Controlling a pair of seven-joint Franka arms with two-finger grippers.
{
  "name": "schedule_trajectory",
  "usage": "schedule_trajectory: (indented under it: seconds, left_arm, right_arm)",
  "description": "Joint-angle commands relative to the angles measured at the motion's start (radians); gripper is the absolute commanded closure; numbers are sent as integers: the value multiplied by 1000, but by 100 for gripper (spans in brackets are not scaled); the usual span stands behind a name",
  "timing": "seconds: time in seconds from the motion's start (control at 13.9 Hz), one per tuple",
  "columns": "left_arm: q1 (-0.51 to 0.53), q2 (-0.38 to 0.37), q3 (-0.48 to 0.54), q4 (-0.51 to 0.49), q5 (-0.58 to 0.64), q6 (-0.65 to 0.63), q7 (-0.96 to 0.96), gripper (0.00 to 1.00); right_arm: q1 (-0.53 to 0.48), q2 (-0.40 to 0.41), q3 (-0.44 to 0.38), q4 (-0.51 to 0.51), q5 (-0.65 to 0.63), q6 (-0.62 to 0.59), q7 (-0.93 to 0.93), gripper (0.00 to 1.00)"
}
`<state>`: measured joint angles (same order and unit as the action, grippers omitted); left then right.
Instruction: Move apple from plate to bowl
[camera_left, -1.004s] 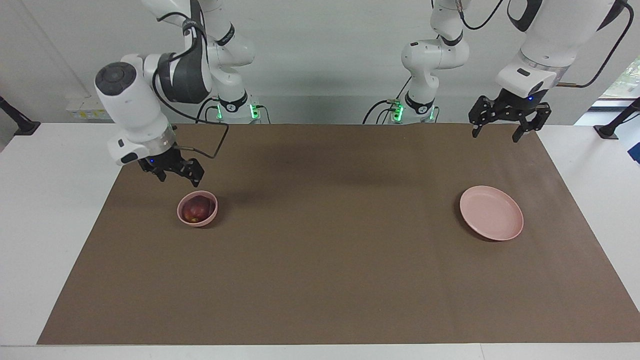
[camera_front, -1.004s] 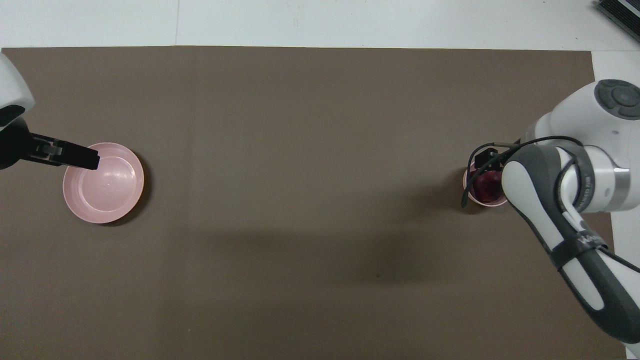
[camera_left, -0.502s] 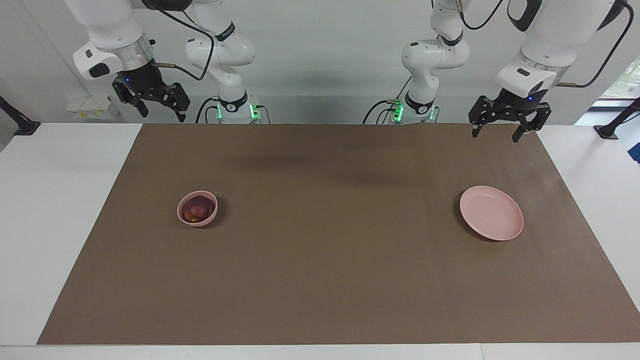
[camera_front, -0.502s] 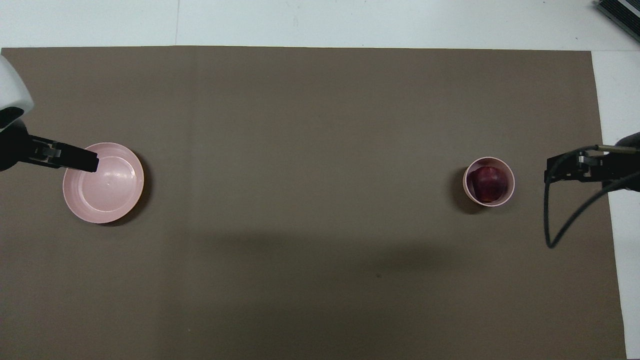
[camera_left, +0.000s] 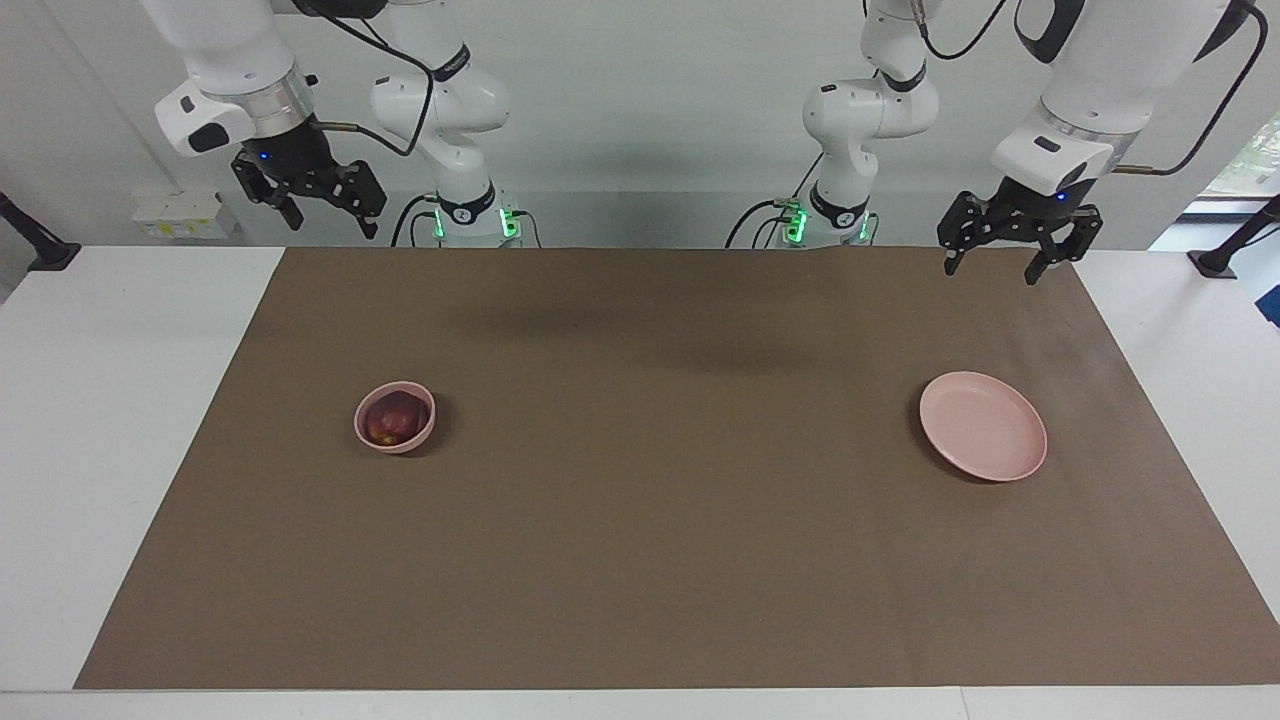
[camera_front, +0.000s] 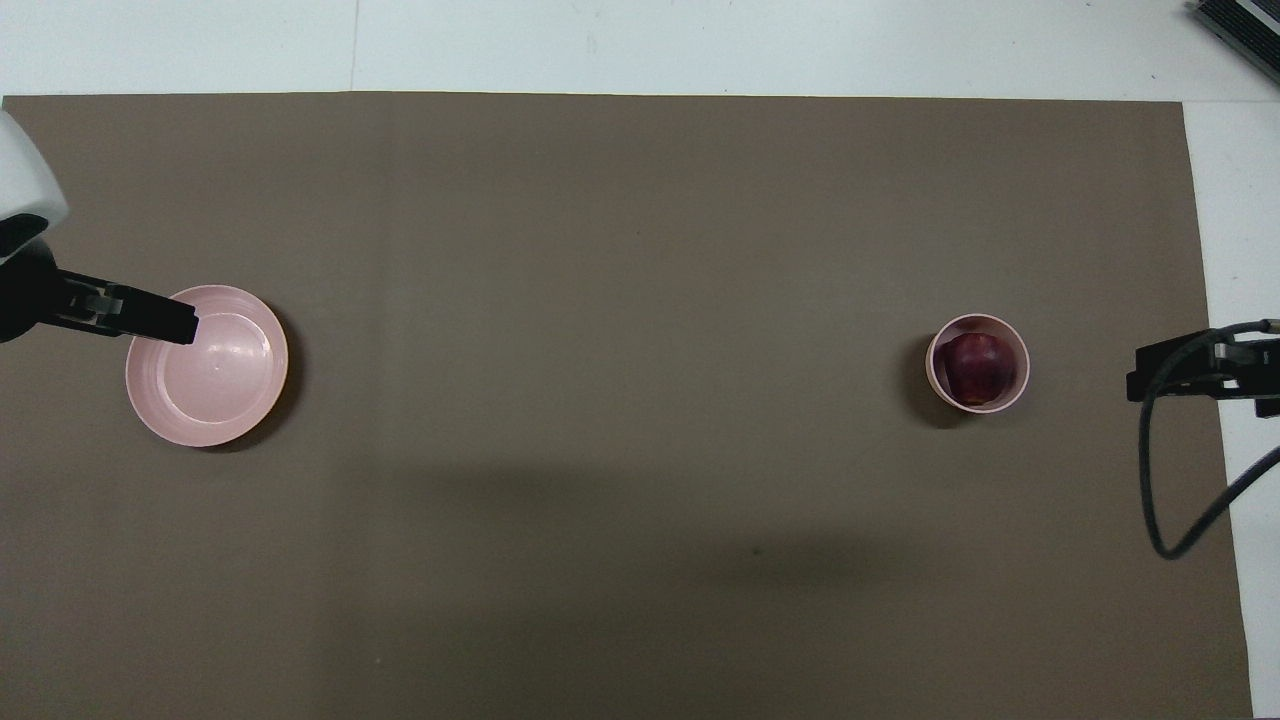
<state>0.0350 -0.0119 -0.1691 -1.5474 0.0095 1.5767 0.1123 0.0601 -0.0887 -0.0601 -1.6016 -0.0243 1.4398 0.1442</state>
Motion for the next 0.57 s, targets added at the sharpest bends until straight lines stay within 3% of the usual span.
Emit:
schedule_trajectory:
  seconds: [0.0, 0.5]
  left_arm:
    - [5, -2, 0, 13, 1, -18, 3, 0]
    - [6, -11, 0, 10, 9, -26, 4, 0]
  right_arm:
    - [-3, -29, 0, -37, 15, 28, -28, 0]
    - [-9, -28, -1, -37, 15, 30, -25, 0]
